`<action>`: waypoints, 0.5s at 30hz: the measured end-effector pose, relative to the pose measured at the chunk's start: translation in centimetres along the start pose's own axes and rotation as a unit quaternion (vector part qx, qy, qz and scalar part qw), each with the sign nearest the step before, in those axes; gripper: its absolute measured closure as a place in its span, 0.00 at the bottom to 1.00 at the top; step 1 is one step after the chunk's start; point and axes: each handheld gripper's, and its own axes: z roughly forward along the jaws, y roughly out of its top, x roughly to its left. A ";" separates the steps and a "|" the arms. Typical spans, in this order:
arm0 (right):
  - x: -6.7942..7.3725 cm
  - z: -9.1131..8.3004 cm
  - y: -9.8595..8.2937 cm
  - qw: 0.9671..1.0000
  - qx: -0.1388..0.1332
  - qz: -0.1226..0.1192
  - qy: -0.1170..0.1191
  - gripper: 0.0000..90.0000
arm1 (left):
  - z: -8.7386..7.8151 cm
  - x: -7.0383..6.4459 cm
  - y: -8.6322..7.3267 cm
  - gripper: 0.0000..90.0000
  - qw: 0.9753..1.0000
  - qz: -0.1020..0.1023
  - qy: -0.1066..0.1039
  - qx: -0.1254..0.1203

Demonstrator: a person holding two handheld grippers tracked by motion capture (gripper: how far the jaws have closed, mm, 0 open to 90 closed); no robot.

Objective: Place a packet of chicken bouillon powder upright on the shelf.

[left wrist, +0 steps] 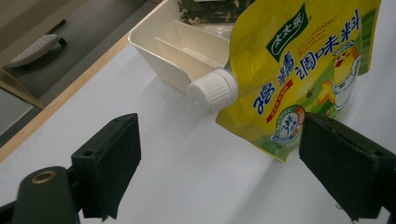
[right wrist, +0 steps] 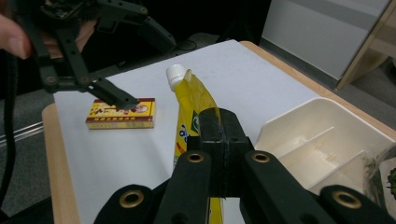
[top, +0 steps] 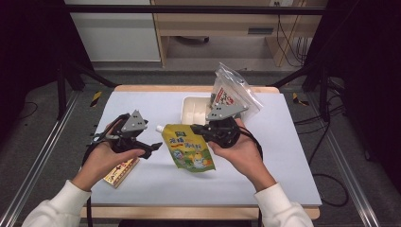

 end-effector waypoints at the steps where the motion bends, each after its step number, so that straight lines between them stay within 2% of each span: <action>1: 0.2 -0.1 0.0 1.000 0.000 -0.003 0.004 1.00 | 0.0 0.0 0.1 0.14 1.000 0.001 -0.001 0.000; 6: 0.6 -0.4 -0.1 1.000 0.000 -0.017 0.017 1.00 | 0.3 0.1 0.8 0.17 1.000 0.020 -0.008 0.001; 15: 1.0 -0.5 -0.1 0.999 0.001 -0.026 0.034 1.00 | 1.1 0.1 2.3 0.25 0.998 0.048 -0.039 0.000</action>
